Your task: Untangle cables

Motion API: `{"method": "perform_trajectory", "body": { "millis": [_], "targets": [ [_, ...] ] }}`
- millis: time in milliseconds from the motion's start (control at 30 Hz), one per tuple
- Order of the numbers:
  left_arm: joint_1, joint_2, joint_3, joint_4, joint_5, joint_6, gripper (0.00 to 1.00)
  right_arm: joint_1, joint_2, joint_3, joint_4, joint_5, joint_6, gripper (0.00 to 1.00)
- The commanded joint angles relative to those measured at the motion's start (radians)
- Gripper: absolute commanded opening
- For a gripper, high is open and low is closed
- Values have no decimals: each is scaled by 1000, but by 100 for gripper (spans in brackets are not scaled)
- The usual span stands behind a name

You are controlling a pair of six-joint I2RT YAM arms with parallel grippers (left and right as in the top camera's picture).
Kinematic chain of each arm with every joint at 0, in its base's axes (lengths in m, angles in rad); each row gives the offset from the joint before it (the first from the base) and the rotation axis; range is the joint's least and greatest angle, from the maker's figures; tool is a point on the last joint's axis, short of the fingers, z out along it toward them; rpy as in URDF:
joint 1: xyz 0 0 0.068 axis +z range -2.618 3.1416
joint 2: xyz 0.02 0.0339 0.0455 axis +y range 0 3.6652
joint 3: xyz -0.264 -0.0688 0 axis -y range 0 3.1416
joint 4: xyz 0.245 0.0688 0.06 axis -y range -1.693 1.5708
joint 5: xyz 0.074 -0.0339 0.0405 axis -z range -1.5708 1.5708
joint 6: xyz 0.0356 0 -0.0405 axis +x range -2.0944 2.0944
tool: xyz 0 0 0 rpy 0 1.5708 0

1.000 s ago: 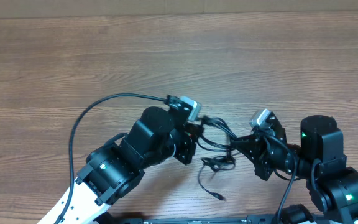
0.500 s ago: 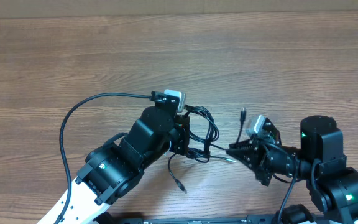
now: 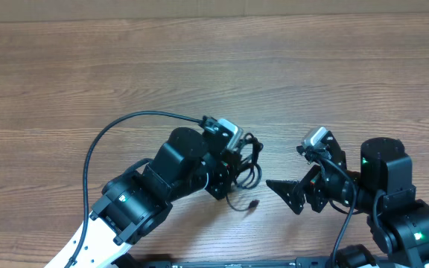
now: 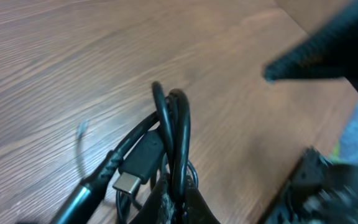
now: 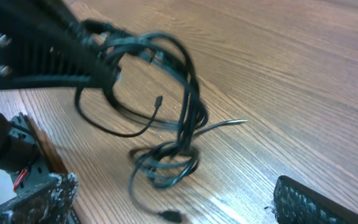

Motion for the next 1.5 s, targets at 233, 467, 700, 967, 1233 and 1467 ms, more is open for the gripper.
{"method": "perform_trajectory", "body": {
  "millis": [233, 467, 700, 967, 1233, 1467],
  "targets": [
    [5, -2, 9, 72, 343, 200, 4, -2, -5, 22, 9, -45, -118, 100],
    [5, -2, 9, 78, 396, 220, 4, -2, -5, 22, 8, -35, -118, 20],
    [6, -2, 9, 78, 135, 46, 4, -2, -5, 22, -25, -36, -117, 4],
    [6, -2, 9, 77, -201, -158, 4, -2, -5, 22, -90, -62, -154, 4],
    [6, -2, 9, 67, -242, -192, 4, -2, -5, 22, -100, -121, -218, 4],
    [6, -2, 9, 64, 6, -2, 4, -2, -5, 22, -86, -35, -162, 100]
  ]
}}
